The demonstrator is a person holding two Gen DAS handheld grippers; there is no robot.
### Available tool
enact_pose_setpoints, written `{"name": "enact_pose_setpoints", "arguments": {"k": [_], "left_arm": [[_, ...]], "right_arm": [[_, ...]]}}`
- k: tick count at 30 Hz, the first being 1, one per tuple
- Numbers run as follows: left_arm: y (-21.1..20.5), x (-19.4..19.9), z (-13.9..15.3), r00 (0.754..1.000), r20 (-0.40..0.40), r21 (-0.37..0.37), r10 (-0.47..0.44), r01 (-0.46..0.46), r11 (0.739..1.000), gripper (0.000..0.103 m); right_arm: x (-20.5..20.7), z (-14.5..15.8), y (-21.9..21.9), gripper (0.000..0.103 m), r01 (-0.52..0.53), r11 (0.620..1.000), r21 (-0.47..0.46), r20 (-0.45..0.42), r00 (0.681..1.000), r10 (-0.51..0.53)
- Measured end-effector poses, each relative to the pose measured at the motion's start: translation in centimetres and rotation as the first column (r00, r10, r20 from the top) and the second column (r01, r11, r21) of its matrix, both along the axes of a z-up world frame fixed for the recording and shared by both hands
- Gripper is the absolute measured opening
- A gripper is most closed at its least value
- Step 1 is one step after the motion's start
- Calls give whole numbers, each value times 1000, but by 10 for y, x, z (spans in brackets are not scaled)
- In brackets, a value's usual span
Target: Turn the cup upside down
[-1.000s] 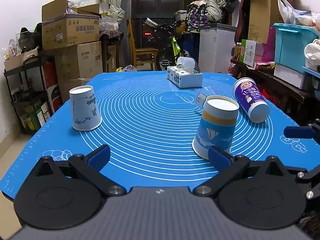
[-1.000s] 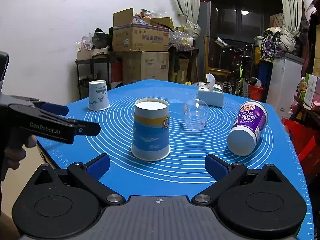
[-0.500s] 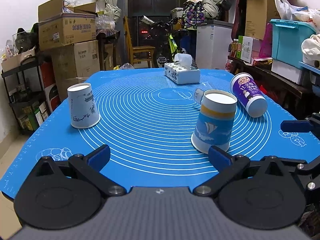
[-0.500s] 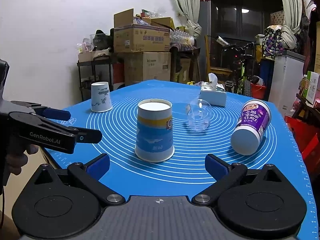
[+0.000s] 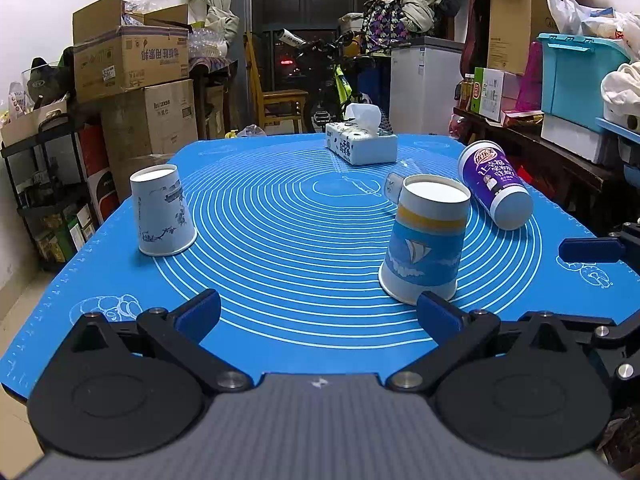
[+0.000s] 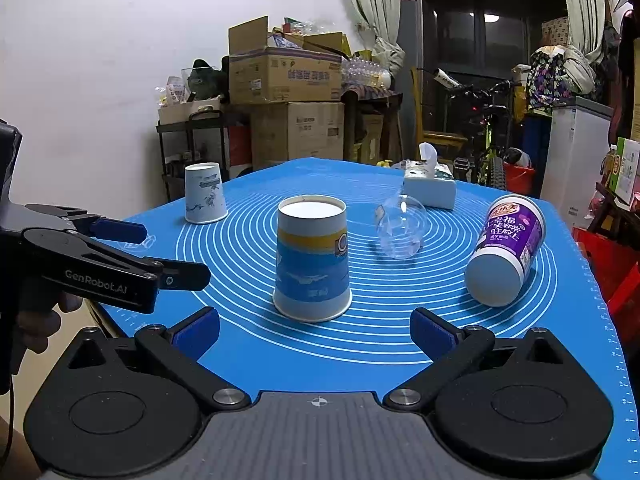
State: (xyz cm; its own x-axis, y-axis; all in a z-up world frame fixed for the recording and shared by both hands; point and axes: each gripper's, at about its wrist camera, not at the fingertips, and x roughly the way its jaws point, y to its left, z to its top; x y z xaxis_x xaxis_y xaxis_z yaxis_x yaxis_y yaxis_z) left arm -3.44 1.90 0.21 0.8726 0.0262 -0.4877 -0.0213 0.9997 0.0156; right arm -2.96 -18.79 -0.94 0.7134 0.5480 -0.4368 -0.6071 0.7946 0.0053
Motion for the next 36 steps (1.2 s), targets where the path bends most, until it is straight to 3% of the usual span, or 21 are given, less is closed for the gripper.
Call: {"name": "enact_pose_setpoints", "arguments": {"k": [36], "left_arm": [[-6,3,-4,1000,-16,5,-3,3,1000,103]], "right_arm": [[2,-2,-2,101,-2,1000,-1,-20,1000,2]]}}
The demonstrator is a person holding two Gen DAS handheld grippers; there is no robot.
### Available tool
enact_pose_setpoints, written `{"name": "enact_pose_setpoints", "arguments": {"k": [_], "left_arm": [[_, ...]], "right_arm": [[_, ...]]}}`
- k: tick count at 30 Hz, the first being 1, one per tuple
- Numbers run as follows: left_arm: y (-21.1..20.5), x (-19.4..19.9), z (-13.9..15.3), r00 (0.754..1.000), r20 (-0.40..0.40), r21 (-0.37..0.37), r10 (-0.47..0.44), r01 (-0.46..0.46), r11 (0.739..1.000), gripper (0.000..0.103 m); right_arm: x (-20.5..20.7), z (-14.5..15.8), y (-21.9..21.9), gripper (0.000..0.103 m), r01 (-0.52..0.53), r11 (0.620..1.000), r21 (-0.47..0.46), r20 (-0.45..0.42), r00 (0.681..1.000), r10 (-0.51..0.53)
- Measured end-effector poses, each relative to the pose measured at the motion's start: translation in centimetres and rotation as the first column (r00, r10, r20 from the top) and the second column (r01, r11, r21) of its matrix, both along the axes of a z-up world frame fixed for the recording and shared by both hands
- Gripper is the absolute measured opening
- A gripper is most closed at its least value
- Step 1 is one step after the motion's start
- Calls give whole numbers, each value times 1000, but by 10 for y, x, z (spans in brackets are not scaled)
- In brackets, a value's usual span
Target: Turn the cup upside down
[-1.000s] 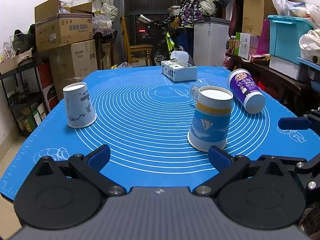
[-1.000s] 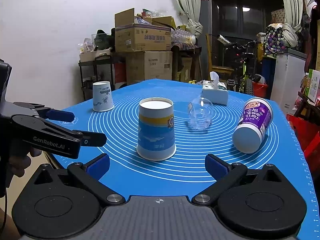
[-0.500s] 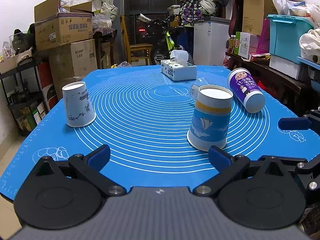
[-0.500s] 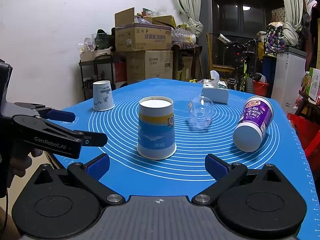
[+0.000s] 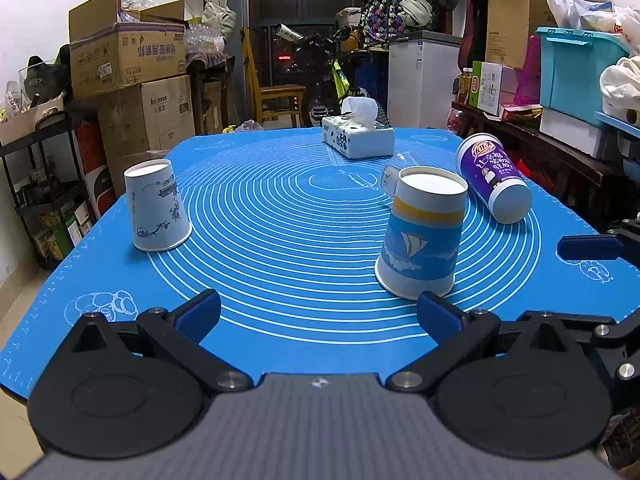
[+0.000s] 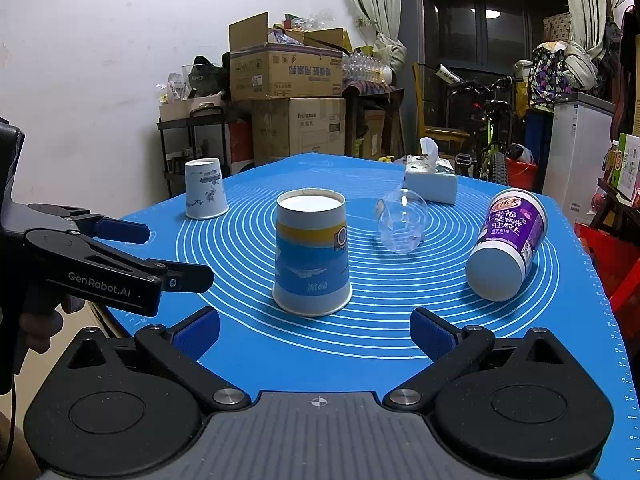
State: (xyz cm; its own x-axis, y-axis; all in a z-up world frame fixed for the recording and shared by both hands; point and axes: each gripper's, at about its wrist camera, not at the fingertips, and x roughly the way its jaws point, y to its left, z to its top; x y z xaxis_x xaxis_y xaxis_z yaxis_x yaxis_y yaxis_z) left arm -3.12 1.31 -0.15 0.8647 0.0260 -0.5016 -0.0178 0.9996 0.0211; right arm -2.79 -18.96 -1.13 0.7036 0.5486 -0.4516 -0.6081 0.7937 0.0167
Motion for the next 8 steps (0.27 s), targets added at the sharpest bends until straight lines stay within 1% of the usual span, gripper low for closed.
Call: {"name": "enact_pose_setpoints", "arguments": {"k": [8], "left_arm": [[-1,0,0,1000,1,-5,-1,1,1000,103]], "right_arm": [[1,-1,0,101,1,1000,-1,0,1000,-1]]}}
